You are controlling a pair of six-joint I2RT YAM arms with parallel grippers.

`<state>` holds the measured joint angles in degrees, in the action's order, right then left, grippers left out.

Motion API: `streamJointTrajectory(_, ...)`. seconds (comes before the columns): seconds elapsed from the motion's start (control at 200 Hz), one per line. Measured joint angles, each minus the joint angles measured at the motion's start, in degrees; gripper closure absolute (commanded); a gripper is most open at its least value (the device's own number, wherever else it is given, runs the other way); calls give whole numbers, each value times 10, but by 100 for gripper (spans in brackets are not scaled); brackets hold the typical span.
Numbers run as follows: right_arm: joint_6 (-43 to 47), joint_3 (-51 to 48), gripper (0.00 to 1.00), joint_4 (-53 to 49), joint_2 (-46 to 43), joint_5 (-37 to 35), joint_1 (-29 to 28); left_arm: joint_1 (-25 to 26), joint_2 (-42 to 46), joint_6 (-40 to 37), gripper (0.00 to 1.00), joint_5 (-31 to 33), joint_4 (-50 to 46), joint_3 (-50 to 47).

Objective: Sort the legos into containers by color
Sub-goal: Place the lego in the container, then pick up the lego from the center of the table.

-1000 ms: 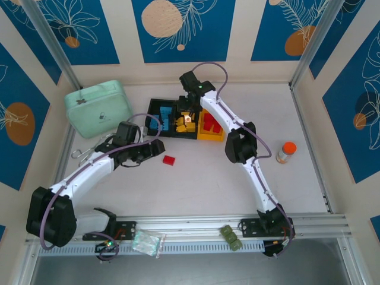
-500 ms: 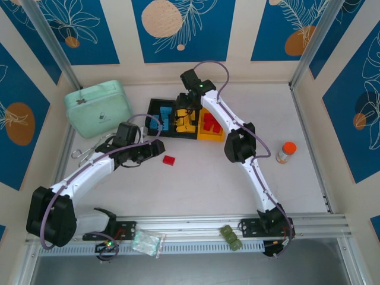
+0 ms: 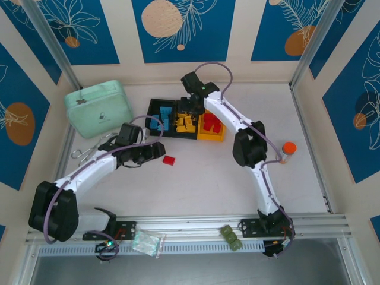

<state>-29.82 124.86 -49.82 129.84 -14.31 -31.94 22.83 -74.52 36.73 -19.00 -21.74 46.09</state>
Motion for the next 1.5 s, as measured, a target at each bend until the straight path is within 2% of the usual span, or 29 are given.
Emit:
streamJointTrajectory(0.29,2,-293,42,114,-246,49,-1,37,-67,-59,24,35,-44,54)
streamJointTrajectory(0.475,-2,-485,33,175,-361,125,15,64,-110,-93,20,64,-64,98)
streamJointTrajectory(0.715,-23,-672,29,223,-506,213,42,90,-176,-128,19,99,-86,147)
streamJointTrajectory(1.055,-71,-838,29,263,-684,273,43,126,-258,-165,19,165,-119,217)
streamJointTrajectory(1.311,-92,-872,29,263,-738,273,50,137,-306,-177,22,212,-136,235)
streamJointTrajectory(1.391,-97,-876,29,264,-739,273,51,140,-318,-178,29,219,-137,235)
streamJointTrajectory(1.501,-101,-883,30,265,-737,274,51,141,-323,-178,43,223,-137,234)
